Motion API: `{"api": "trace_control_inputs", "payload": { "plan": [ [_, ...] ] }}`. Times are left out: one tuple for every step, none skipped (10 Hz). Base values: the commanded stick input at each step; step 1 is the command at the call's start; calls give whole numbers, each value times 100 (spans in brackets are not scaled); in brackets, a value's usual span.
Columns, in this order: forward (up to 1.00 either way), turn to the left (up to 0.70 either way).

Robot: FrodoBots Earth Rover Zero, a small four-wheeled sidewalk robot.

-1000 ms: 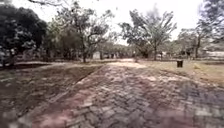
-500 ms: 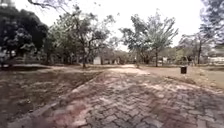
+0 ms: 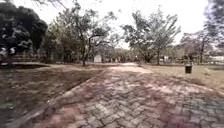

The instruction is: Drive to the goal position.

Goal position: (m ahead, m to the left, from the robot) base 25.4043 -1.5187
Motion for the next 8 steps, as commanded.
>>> {"api": "trace_control_inputs", "payload": {
  "plan": [
    [70,0],
    [70,0],
    [70,0],
    [70,0],
    [70,0],
    [70,0],
    [70,0],
    [70,0]
  ]
}}
